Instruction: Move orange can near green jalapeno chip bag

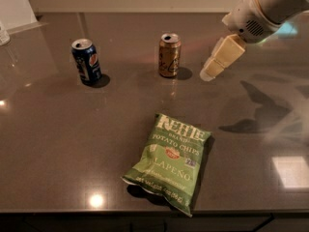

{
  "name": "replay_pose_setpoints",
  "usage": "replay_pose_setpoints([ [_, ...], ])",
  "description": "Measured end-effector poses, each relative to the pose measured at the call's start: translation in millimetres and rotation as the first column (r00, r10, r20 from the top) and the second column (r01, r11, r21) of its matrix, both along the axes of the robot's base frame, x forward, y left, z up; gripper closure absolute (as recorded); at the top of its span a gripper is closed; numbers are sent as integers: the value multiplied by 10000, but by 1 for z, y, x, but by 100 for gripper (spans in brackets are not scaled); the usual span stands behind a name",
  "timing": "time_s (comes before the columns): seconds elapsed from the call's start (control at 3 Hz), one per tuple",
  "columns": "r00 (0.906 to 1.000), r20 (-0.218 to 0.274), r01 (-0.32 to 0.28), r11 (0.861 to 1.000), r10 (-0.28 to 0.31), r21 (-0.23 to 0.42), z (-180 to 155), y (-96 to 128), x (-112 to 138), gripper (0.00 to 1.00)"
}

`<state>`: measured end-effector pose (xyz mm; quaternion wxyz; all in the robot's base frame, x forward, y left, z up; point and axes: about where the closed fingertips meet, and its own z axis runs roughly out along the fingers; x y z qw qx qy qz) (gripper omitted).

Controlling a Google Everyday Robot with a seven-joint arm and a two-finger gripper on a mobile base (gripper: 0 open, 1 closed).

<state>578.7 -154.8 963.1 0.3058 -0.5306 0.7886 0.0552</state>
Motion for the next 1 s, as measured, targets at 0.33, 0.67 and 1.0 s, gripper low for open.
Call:
replay_pose_setpoints([
  [0.33, 9995, 179, 243, 9966, -258, 793, 3, 15, 33, 0],
  [0.67, 9982, 320, 466, 9908, -510, 1271, -2, 28, 62, 0],
  [1.0, 9965, 365, 689, 9874, -748, 1424, -12, 35, 87, 0],
])
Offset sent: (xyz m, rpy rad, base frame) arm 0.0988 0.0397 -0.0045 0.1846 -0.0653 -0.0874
